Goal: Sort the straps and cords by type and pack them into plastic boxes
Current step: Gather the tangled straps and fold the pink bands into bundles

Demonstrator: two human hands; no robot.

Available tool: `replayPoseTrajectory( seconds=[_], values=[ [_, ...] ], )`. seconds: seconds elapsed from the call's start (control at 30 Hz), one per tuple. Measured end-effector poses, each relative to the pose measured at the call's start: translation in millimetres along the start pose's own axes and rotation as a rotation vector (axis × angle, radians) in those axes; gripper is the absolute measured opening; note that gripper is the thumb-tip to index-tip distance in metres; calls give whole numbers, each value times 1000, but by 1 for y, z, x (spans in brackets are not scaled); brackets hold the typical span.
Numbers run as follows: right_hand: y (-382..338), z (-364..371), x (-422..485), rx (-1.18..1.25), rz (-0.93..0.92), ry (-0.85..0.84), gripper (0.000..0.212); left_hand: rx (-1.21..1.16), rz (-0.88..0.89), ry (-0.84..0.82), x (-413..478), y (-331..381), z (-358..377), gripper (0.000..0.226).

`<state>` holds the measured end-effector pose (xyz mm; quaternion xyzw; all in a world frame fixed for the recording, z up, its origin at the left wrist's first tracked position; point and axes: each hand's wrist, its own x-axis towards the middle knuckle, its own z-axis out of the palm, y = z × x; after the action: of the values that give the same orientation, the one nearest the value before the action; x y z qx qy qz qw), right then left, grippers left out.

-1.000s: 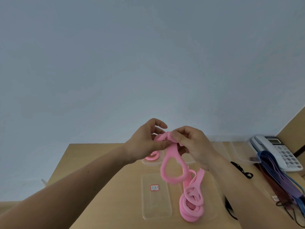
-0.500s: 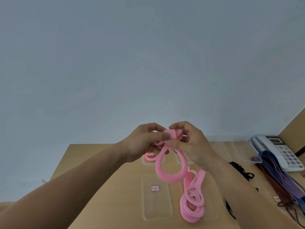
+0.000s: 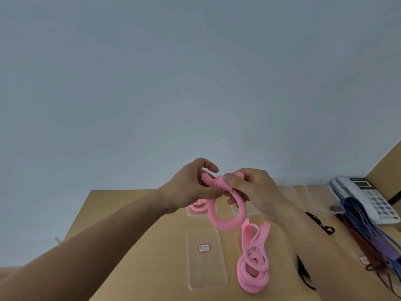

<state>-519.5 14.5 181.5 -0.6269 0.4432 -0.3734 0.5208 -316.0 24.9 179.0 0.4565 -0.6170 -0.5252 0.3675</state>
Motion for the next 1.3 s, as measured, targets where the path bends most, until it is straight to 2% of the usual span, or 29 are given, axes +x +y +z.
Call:
replayPoseTrajectory(
  seconds=[0.17,0.27,0.37,0.6,0.73,0.87,0.97,1.03,1.1,1.17,1.3],
  values=[
    [1,5,-3,-12,-67,36,37,19,-131,-107,-3,6,-3,33],
    [4,5,-4,9,-84,33,30,-70,-179,-152,-6,10,-5,43],
    [6,7,-5,-3,-97,19,34,-113,-190,-97,-6,12,-7,45],
    [8,4,-6,-68,-83,6,44,-2,-42,33,-8,8,-4,32],
    [3,3,-7,99,-12,-18,26,117,89,61,-10,7,2,25],
    [1,3,-6,102,54,-51,39,307,244,64,-12,7,7,31],
    [1,2,-6,108,45,-82,44,331,316,73,-13,4,13,35],
    [2,0,-5,121,11,-70,38,322,313,90,-13,3,15,34],
    [3,-1,-4,139,-18,-63,29,276,233,87,-12,4,15,42],
    [6,-1,-4,165,-43,-45,31,167,146,48,-9,4,12,46],
    [6,-5,-1,165,-54,35,29,62,137,25,-9,-1,8,37]
  ],
)
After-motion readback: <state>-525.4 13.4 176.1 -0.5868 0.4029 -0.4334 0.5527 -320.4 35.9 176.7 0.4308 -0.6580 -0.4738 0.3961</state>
